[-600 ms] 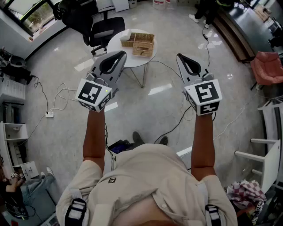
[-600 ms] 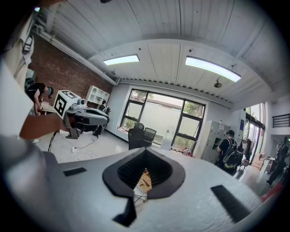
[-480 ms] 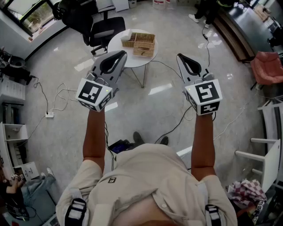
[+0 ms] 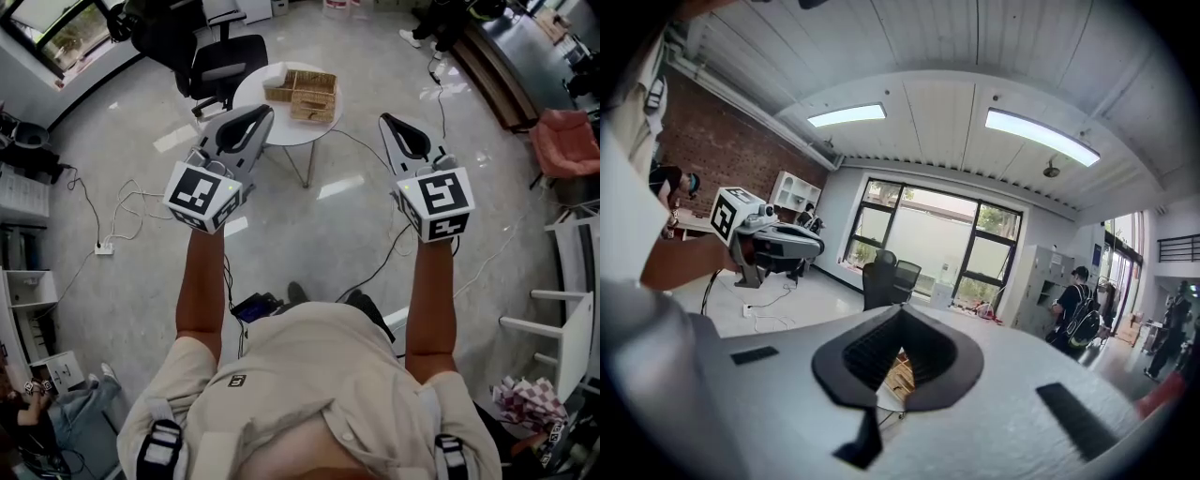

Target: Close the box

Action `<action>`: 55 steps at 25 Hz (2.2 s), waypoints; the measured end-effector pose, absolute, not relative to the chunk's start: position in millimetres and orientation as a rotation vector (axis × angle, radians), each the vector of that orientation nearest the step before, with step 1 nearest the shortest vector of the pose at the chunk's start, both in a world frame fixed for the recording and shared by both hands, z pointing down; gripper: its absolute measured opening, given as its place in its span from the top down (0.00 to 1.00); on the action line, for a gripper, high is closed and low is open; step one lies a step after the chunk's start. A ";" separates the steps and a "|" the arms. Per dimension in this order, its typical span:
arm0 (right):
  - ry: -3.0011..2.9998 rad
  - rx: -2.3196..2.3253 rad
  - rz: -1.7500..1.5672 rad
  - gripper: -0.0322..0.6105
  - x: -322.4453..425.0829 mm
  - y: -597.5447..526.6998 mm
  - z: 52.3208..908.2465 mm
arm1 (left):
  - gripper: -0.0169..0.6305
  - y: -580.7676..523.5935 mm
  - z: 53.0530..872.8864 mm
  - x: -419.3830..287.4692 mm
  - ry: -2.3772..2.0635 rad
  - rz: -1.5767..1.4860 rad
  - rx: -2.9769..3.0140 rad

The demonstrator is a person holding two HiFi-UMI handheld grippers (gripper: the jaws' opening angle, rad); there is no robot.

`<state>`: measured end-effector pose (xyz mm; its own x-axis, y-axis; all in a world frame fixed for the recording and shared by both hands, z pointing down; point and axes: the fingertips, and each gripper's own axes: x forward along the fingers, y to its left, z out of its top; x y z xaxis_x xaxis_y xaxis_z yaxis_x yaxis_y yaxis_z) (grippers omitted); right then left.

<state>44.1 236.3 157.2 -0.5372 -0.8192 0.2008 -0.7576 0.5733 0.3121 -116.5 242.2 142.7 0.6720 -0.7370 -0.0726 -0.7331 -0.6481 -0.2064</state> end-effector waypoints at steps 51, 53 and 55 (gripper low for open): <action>-2.629 1.053 -0.101 0.96 85.2 -106.4 235.8 | 0.95 -84.7 222.1 -57.4 1.424 -0.241 -2.671; -2.609 1.069 -0.100 0.96 76.5 -118.2 239.0 | 0.95 -101.2 224.9 -63.6 1.408 -0.244 -2.698; -2.590 1.098 -0.087 0.96 68.6 -130.1 242.2 | 0.95 -118.2 230.0 -71.5 1.361 -0.222 -2.712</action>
<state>68.6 -130.1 242.2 -0.6509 -0.7088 0.2720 -0.6889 0.7020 0.1807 -71.5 -118.2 230.0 0.5902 -0.8027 0.0854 -0.7883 -0.5959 -0.1531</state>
